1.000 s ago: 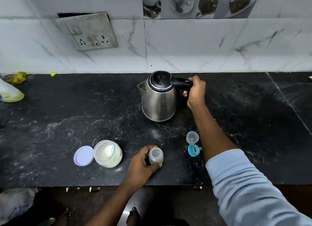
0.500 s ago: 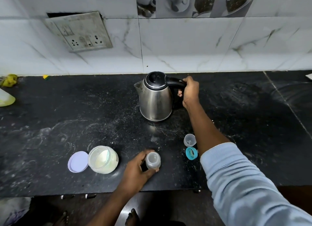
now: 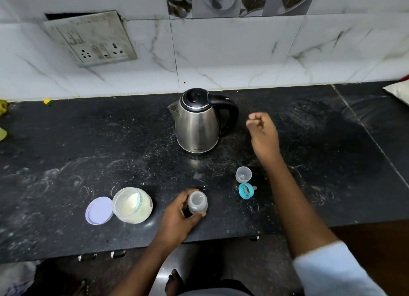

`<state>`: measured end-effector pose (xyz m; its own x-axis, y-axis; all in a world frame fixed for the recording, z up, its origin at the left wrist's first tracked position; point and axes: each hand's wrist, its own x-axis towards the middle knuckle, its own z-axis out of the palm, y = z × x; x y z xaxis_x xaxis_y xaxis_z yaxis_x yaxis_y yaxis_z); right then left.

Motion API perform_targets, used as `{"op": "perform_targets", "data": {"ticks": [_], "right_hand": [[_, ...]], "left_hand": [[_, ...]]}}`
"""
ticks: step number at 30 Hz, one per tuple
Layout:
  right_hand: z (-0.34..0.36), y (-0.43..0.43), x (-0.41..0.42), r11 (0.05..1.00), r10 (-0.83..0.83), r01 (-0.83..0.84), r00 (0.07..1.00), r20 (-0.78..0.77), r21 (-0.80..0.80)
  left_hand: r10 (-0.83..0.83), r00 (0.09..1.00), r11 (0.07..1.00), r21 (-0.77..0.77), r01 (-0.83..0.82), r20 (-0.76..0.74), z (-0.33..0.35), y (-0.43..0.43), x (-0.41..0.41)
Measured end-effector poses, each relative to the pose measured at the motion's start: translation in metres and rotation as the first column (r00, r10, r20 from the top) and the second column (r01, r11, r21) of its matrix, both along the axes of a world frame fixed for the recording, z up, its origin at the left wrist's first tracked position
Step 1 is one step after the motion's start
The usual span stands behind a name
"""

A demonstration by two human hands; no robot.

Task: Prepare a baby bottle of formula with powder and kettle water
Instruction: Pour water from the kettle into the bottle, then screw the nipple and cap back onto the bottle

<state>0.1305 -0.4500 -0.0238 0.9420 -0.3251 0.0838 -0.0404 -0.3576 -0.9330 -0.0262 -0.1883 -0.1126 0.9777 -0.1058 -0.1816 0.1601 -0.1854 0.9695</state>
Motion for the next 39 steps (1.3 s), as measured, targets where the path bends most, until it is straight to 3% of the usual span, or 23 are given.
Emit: {"op": "perform_targets", "data": {"ticks": [5,9,17,22,24,26,27,28,30,32,34,37,39], "right_hand": [[-0.034,-0.01,-0.101,0.966,-0.071,0.022,0.98,-0.184,-0.257],[-0.059,-0.01,-0.138,0.868,-0.081,-0.129,0.916,-0.393,-0.479],[-0.067,0.004,-0.144,0.776,-0.065,-0.203,0.916,-0.395,-0.597],[-0.068,0.005,-0.149,0.782,-0.119,-0.166,0.906,-0.405,-0.601],[-0.066,0.004,-0.154,0.872,-0.168,-0.057,0.898,-0.407,-0.486],[-0.06,0.005,-0.158,0.983,-0.185,0.164,0.892,-0.413,-0.086],[-0.056,0.006,-0.16,0.945,-0.158,0.263,0.886,-0.437,0.192],[-0.049,0.007,-0.162,0.836,-0.111,0.325,0.89,-0.443,0.442],[-0.038,0.006,-0.164,0.6,-0.038,0.334,0.919,-0.392,0.727],[-0.03,0.005,-0.165,0.433,-0.016,0.278,0.953,-0.301,0.857],[-0.025,0.005,-0.164,0.343,-0.021,0.237,0.969,-0.245,0.909],[-0.018,0.009,-0.161,0.272,-0.031,0.231,0.972,-0.231,0.934],[-0.011,0.014,-0.157,0.282,-0.031,0.239,0.97,-0.24,0.929]], "left_hand": [[0.011,0.999,1.0,-0.012,-0.01,0.032,-0.003,-0.001,0.002],[0.009,1.0,1.0,-0.021,-0.008,0.023,-0.003,-0.005,0.004],[-0.043,0.998,0.999,-0.006,0.043,0.035,0.004,-0.016,0.009],[-0.059,0.998,0.998,-0.012,0.06,0.021,0.007,-0.02,0.009],[-0.062,0.998,0.998,-0.015,0.062,0.026,0.009,-0.022,0.009],[-0.07,0.997,0.997,-0.02,0.071,0.038,0.011,-0.023,0.01],[-0.075,0.996,0.997,-0.022,0.076,0.045,0.012,-0.023,0.01],[-0.078,0.996,0.997,-0.022,0.079,0.051,0.013,-0.024,0.01],[-0.077,0.995,0.997,-0.017,0.078,0.058,0.015,-0.025,0.011],[-0.078,0.995,0.997,-0.007,0.079,0.068,0.016,-0.024,0.012],[-0.088,0.993,0.996,0.005,0.088,0.079,0.017,-0.024,0.013],[-0.102,0.991,0.995,0.011,0.101,0.085,0.02,-0.023,0.013],[-0.104,0.991,0.995,0.016,0.103,0.085,0.022,-0.024,0.014]]}}
